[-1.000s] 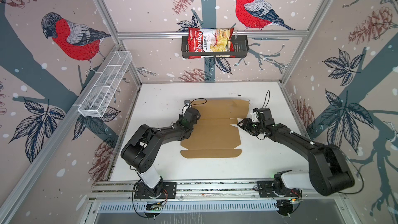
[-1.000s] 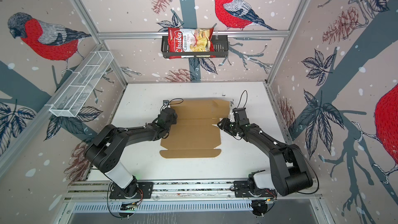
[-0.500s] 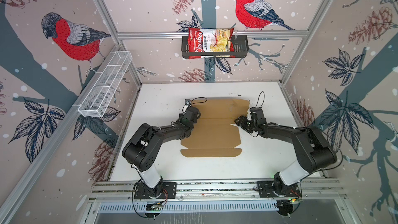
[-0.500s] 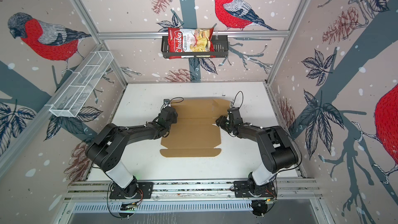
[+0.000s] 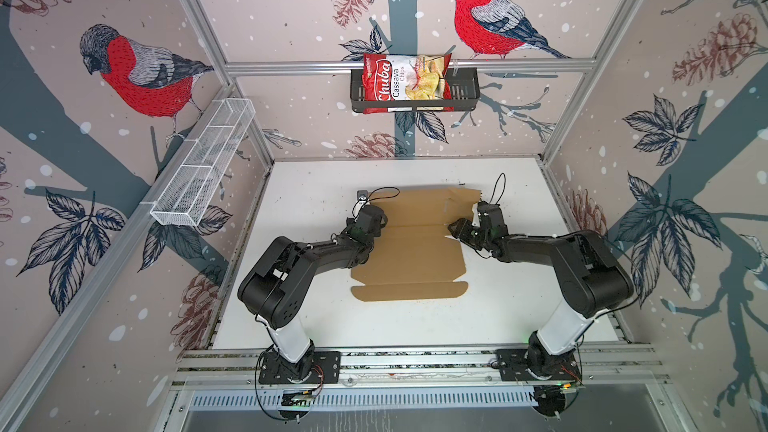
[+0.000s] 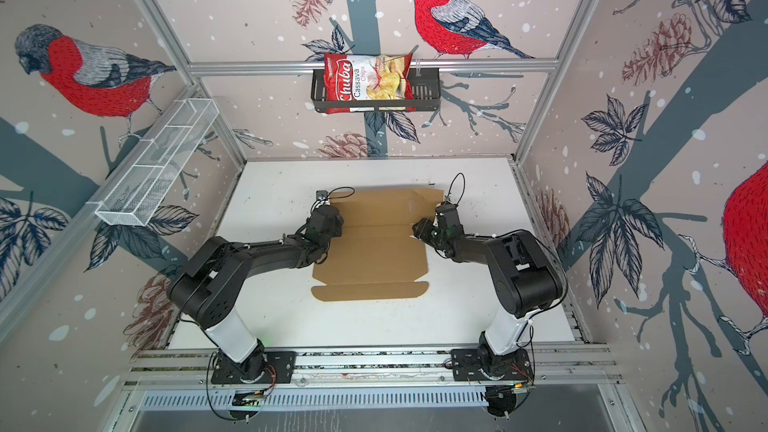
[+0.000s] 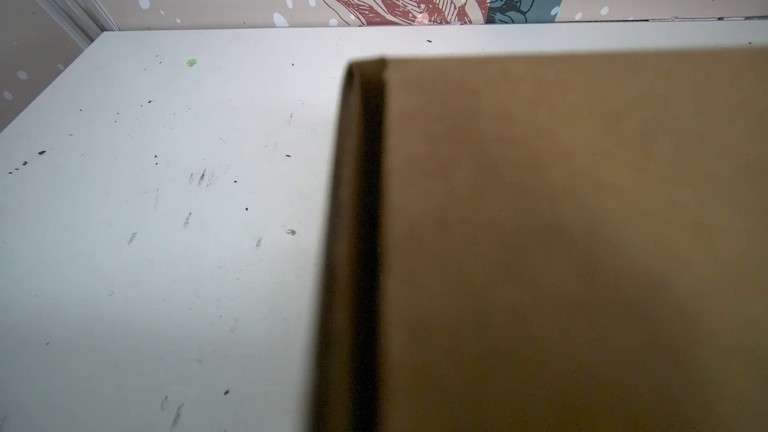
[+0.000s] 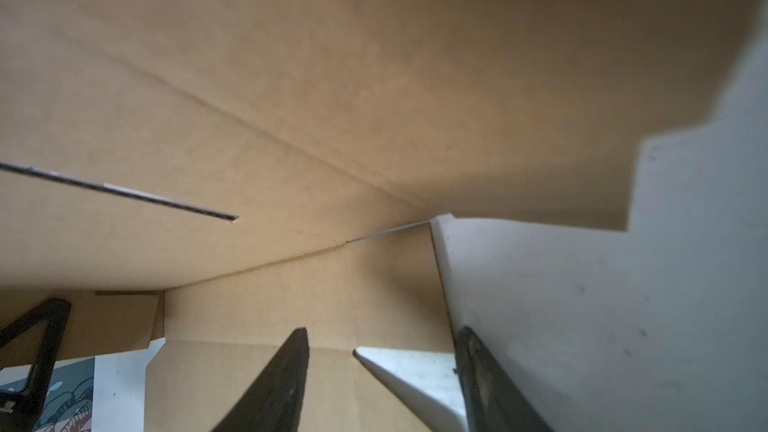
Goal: Fold the paper box
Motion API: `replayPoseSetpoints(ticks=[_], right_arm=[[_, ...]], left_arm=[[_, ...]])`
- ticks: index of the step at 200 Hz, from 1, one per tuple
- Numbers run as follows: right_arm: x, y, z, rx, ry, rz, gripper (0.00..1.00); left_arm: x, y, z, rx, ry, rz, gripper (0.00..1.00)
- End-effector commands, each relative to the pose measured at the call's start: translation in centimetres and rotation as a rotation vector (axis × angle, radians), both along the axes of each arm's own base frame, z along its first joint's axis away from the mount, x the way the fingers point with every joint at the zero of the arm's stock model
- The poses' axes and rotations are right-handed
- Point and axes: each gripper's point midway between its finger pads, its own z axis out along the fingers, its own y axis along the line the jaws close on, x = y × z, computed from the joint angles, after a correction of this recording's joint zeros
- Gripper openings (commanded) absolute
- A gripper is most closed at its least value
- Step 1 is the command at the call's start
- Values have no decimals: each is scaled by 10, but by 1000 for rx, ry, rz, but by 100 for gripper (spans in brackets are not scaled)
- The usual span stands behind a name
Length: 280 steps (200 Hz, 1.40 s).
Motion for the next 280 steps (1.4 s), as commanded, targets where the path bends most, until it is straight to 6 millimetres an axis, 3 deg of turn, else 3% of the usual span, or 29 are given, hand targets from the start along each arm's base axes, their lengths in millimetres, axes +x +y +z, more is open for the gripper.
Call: replayPoseSetpoints(ticks=[1, 82, 129, 191, 236, 280], right_arm=[[0, 11, 11, 23, -63, 55, 58], [3, 21, 52, 16, -262, 98, 58], [5, 28, 29, -10, -218, 123, 58], [4, 48, 38, -113, -261, 136, 56], [7, 59, 6, -185, -191, 175, 56], [4, 59, 2, -185, -185, 189, 57]], left_arm=[[-17, 6, -30, 86, 132, -39, 0], [-15, 4, -34, 93, 166, -54, 0], [-14, -2, -38, 72, 186, -70, 0], [-15, -6, -39, 52, 197, -82, 0], [-17, -5, -41, 53, 202, -81, 0], [-15, -1, -44, 70, 204, -61, 0]])
